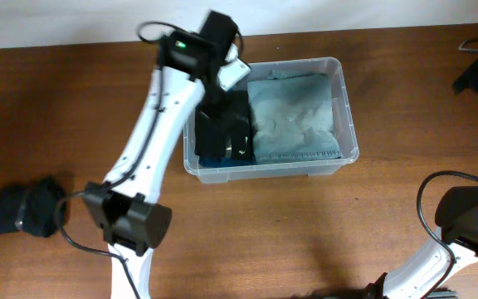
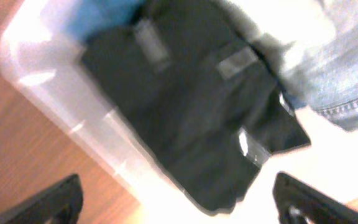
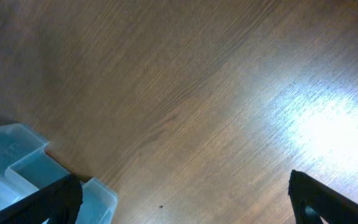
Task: Pack container
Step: 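Release and move the left gripper back toward the remaining black item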
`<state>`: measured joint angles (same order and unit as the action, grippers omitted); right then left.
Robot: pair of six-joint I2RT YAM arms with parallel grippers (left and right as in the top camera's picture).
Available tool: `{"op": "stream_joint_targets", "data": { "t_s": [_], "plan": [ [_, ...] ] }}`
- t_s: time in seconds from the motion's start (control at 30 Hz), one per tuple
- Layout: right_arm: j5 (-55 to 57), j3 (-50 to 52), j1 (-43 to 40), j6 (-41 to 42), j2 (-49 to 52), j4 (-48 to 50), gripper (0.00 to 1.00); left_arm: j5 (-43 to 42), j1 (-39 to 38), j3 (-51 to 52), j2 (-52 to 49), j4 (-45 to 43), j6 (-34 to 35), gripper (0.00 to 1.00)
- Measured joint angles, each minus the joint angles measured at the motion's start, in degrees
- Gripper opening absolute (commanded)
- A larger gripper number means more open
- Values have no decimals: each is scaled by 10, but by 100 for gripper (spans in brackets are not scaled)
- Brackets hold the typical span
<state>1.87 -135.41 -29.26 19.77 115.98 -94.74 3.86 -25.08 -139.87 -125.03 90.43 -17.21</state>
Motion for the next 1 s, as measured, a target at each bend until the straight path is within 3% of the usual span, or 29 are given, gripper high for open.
{"op": "stream_joint_targets", "data": {
  "t_s": [0.13, 0.53, 0.8, 1.0],
  "plan": [
    [0, 0, 0, 0, 0, 0, 98, 3, 65, -66, 2, 57, 39, 99],
    [0, 0, 0, 0, 0, 0, 99, -90, 331, -61, 25, 60, 96, 99],
    [0, 0, 0, 0, 0, 0, 98, -53, 453, 94, 123, 60, 98, 99],
    [0, 0, 0, 0, 0, 0, 98, 3, 480, 247, 126, -35, 100, 99]
  ]
}}
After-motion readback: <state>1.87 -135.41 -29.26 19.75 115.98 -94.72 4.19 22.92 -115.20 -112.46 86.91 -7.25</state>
